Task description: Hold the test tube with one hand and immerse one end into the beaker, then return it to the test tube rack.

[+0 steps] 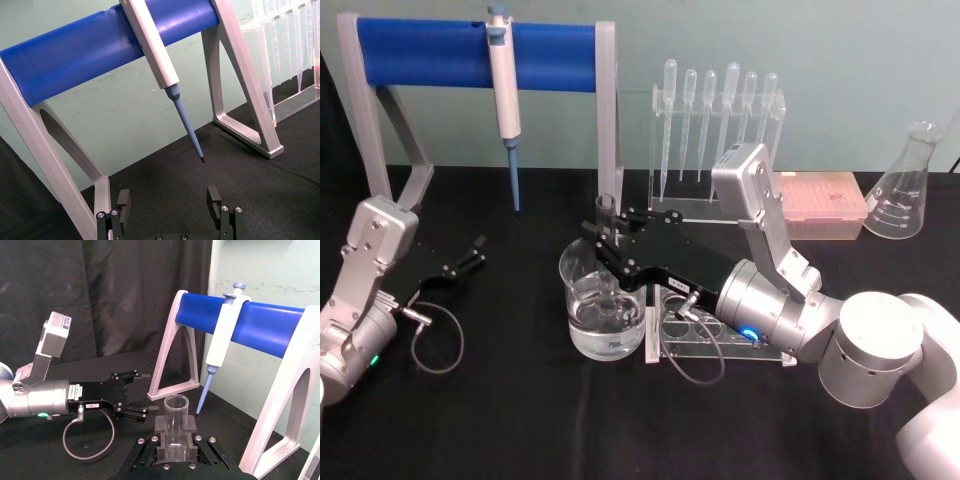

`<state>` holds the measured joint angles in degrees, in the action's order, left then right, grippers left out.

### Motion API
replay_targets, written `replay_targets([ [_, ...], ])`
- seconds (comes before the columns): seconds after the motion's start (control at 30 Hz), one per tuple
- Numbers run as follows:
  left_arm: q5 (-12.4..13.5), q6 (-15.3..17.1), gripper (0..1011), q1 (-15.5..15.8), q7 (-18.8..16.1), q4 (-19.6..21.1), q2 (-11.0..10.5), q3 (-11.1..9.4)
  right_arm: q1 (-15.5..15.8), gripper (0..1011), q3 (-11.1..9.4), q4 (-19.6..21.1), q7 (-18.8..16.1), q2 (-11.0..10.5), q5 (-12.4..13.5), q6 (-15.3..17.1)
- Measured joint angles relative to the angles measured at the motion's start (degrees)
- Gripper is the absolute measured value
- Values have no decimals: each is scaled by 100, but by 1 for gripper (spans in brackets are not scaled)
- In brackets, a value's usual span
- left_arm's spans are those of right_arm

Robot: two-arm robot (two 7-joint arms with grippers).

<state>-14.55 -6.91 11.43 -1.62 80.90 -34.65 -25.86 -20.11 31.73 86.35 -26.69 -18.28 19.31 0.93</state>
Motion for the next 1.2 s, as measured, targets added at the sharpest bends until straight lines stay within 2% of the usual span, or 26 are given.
replay_targets([
  [0.9,0,0,1000,0,0,0,0,0,0,226,-4,14,0,-1,-2,8],
  [1.2,0,0,1000,0,0,0,0,0,-36,226,-117,635,22,-121,-4,379],
])
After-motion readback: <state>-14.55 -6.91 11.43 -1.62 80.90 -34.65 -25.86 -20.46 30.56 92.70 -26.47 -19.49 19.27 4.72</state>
